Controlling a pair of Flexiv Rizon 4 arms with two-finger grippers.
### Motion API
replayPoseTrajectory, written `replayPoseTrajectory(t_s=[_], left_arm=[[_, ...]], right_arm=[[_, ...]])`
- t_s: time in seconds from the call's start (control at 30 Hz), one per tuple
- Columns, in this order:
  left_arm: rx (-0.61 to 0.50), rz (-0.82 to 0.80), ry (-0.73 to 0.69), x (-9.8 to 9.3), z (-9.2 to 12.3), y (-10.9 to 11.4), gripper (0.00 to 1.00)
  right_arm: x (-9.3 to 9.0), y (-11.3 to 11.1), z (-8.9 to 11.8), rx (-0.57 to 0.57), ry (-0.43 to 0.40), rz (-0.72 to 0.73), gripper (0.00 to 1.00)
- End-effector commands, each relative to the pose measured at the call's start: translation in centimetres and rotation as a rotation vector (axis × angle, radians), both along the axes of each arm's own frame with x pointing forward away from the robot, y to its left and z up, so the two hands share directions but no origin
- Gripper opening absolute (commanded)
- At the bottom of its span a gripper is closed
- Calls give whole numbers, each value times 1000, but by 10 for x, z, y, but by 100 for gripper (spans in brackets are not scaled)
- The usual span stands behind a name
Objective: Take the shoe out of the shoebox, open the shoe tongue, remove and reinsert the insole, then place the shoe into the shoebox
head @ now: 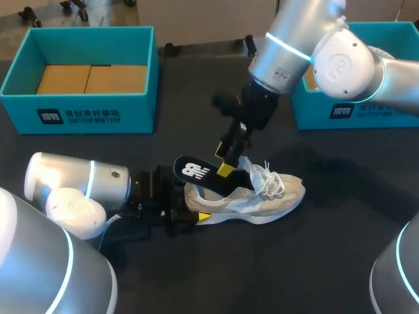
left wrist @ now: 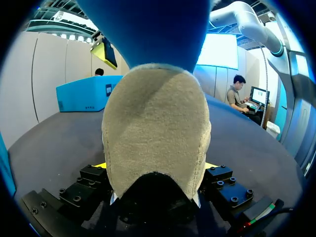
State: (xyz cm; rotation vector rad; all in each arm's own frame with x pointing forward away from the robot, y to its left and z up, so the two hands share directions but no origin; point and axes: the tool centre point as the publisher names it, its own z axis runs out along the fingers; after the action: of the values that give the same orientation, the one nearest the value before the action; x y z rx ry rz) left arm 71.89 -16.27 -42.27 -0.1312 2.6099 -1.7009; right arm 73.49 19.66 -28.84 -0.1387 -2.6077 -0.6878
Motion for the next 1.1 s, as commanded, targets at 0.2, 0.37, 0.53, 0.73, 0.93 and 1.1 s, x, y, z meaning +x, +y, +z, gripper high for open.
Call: replayPoseTrajectory(t_s=[0.2, 0.37, 0.53, 0.73, 0.93, 1.1], left_arm=[[4, -2, 1, 1, 0, -1, 0], [4, -2, 1, 1, 0, -1, 0], [4, -2, 1, 1, 0, -1, 0], [4, -2, 1, 1, 0, -1, 0], [4, -2, 1, 1, 0, -1, 0], [4, -2, 1, 1, 0, -1, 0]], right_arm=[[5, 5, -24, 48, 113, 15, 100], [0, 8, -28, 65, 142, 37, 100], [-3, 12, -27, 68, 163, 56, 95], [-7, 11, -32, 82, 186, 51, 64], [-10, 15, -32, 89, 206, 86, 66], [-10, 18, -33, 101, 216, 89, 50]])
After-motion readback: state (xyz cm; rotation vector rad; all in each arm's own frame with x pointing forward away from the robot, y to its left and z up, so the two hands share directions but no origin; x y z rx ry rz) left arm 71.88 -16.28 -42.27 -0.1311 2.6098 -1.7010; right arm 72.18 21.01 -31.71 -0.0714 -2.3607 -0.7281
